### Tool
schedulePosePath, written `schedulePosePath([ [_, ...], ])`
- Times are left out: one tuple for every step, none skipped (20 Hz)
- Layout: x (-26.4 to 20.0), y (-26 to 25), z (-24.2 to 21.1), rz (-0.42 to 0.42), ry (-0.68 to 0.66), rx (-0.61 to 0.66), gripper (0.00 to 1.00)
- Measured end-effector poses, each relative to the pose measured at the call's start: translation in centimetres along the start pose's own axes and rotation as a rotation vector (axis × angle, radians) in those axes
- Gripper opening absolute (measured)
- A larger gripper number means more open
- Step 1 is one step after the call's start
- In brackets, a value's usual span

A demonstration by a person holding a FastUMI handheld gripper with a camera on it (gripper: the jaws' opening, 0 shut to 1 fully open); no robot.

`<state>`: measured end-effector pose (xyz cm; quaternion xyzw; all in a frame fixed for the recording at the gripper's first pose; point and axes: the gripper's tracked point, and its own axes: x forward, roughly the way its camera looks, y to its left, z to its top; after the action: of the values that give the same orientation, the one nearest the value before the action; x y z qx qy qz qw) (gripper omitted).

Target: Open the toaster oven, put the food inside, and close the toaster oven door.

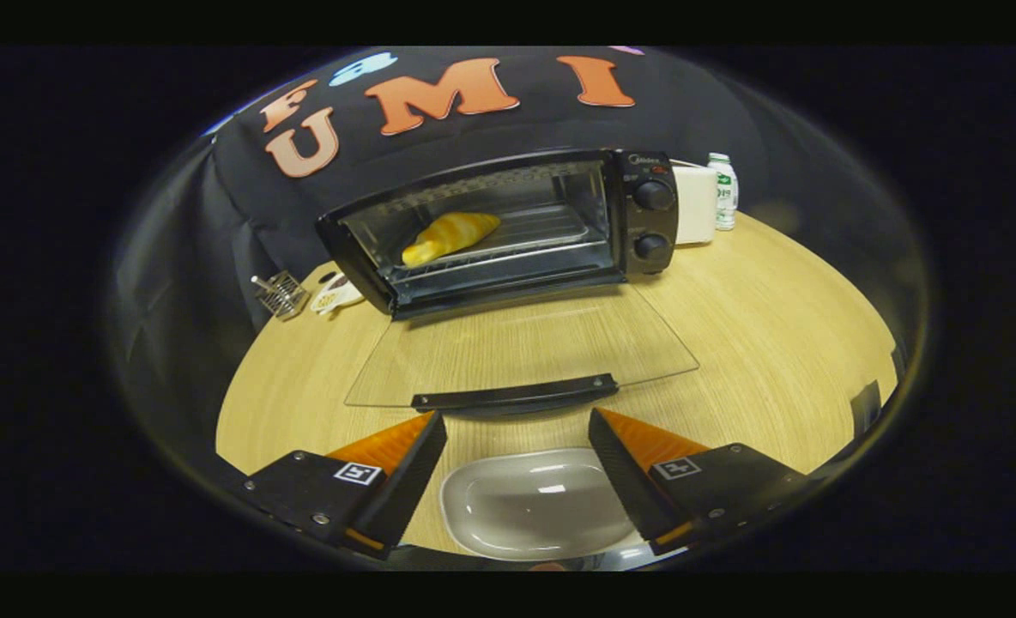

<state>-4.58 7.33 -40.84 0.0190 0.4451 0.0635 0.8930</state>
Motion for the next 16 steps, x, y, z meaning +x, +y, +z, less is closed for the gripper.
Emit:
schedulePosePath([
  [0.3,-0.2,-0.4,-0.007,0.012,-0.019,0.99],
  [0.4,-0.4,-0.7,-0.010,0.020,-0.032,0.99],
  [0.7,-0.5,-1.1,-0.010,0.031,-0.038,0.99],
  [1.0,-0.6,-1.4,-0.011,0.045,-0.042,0.99],
  [1.5,-0.7,-1.5,-0.015,0.056,-0.046,0.99],
  [1.9,-1.0,-1.6,-0.021,0.065,-0.052,0.99],
  [2.1,-1.1,-1.7,-0.026,0.073,-0.061,0.99],
  [2.5,-1.1,-1.8,-0.026,0.079,-0.070,0.99],
  [2.8,-1.1,-1.8,-0.024,0.083,-0.077,0.99],
  [3.1,-1.0,-1.7,-0.022,0.084,-0.079,0.99],
  [3.3,-0.8,-1.8,-0.014,0.090,-0.079,0.99],
  [3.5,-0.7,-1.9,-0.009,0.092,-0.081,0.99],
  [3.7,-0.6,-1.7,-0.007,0.084,-0.094,0.99],
  [3.6,-0.6,-1.6,-0.010,0.078,-0.114,0.99],
  [3.5,-0.6,-1.4,-0.013,0.073,-0.132,0.99],
  [3.3,-0.5,-1.1,-0.012,0.067,-0.140,0.99],
])
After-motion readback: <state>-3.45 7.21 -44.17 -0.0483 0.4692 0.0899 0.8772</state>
